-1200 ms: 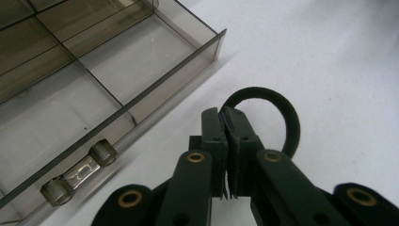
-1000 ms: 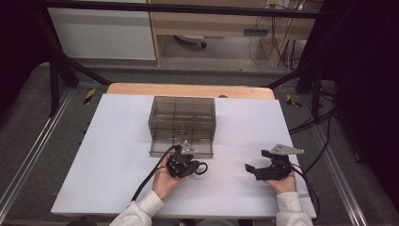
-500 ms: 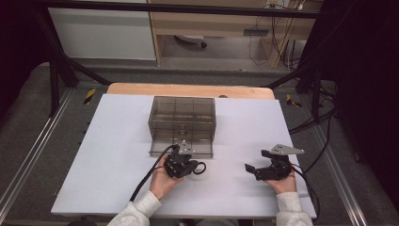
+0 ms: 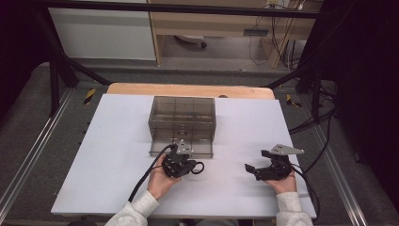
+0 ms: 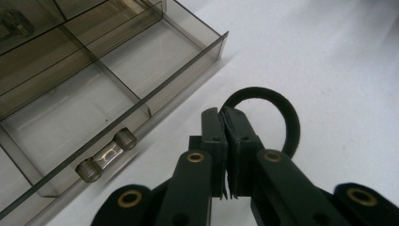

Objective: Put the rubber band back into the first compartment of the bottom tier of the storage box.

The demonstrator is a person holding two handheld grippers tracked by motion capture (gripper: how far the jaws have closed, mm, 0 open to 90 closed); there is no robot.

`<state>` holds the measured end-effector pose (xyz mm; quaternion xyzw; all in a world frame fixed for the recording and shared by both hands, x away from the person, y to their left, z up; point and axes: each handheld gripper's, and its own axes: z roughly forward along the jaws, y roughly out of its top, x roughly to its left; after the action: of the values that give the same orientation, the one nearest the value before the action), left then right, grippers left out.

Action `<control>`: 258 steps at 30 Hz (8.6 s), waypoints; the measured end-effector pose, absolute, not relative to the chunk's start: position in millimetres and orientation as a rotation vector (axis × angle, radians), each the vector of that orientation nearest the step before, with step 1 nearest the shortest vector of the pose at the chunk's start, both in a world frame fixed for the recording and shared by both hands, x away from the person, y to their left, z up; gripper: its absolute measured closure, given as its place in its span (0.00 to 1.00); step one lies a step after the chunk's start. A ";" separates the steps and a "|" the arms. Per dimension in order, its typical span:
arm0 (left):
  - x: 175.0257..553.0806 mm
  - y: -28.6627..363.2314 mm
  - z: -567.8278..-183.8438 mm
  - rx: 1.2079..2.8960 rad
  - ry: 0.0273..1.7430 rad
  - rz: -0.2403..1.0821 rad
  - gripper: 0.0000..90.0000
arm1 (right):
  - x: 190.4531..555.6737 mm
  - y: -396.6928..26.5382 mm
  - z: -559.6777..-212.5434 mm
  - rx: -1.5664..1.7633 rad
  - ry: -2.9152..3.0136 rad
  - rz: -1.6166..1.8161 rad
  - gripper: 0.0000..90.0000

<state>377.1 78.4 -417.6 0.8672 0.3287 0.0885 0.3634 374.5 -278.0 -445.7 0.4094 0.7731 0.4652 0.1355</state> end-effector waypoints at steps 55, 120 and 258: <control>377.3 124.3 -406.0 2.199 0.907 0.285 0.96 | 374.9 -277.8 -446.1 1.184 2.241 1.344 0.00; 395.3 169.3 -393.5 2.122 1.021 0.366 0.96 | 375.1 -276.7 -447.2 1.193 2.250 1.339 0.00; 410.0 190.7 -412.0 2.081 1.044 0.372 0.46 | 375.5 -277.3 -447.3 1.191 2.251 1.333 0.00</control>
<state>410.0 190.7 -412.0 0.8158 0.4091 0.1457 0.3820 375.5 -277.3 -447.3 0.4107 0.7762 0.4595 0.1330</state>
